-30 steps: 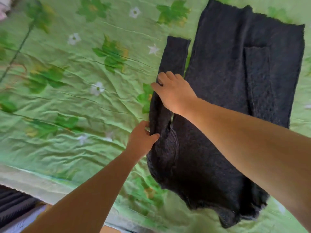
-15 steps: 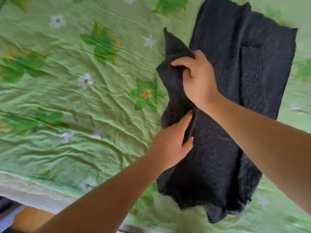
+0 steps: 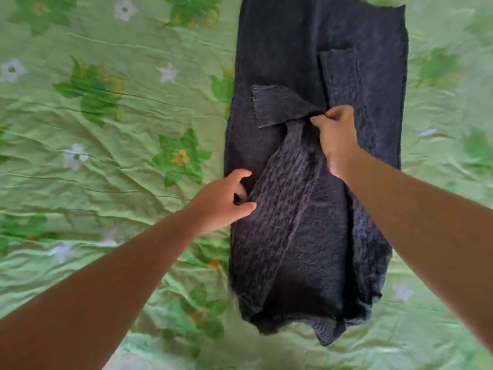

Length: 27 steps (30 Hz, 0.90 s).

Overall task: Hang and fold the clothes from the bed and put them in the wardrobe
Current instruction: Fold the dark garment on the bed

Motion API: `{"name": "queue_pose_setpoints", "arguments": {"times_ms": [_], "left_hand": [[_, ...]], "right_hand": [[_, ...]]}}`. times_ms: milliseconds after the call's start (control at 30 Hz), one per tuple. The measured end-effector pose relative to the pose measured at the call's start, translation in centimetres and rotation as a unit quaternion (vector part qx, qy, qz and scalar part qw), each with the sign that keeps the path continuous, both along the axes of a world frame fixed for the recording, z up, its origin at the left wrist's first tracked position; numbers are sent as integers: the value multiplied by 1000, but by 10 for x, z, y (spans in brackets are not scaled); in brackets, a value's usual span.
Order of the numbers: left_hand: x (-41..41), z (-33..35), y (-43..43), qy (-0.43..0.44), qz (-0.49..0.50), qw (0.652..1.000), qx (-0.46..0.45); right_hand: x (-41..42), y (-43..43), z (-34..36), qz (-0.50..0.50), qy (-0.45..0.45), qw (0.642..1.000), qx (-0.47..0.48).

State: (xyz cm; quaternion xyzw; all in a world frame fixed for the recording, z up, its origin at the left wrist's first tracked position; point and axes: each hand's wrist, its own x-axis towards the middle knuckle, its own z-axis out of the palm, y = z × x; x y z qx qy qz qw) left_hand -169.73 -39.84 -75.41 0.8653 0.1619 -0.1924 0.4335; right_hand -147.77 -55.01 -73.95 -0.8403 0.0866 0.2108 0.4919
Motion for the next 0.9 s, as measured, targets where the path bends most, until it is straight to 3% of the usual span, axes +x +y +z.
{"name": "queue_pose_setpoints", "arguments": {"times_ms": [133, 333, 400, 467, 533, 600, 633, 700, 767, 833, 900], "left_hand": [[9, 5, 19, 79, -97, 991, 56], [-3, 6, 51, 184, -99, 973, 94], [2, 7, 51, 183, -83, 975, 95], [16, 10, 46, 148, -30, 985, 84], [34, 10, 40, 99, 32, 992, 69], [55, 8, 35, 56, 60, 995, 61], [65, 5, 32, 37, 65, 996, 55], [89, 0, 26, 5, 88, 996, 28], [111, -4, 21, -21, 124, 992, -9], [136, -7, 17, -46, 154, 986, -49], [157, -6, 15, -67, 190, 975, -95]], "right_hand": [[20, 9, -5, 68, 106, 992, -18], [31, 23, -4, 30, 139, 986, 84], [30, 24, -6, 28, 131, 991, 26], [31, 20, -10, 122, 41, 986, -110], [33, 16, -12, 266, -100, 930, -235], [35, 20, -14, 346, -188, 876, -277], [37, 23, -15, 357, -213, 868, -273], [45, 29, -17, 330, -235, 880, -249], [54, 36, -15, 262, -207, 923, -193], [66, 45, -13, 169, -110, 976, -81], [76, 57, -7, 74, 28, 994, 76]]}}
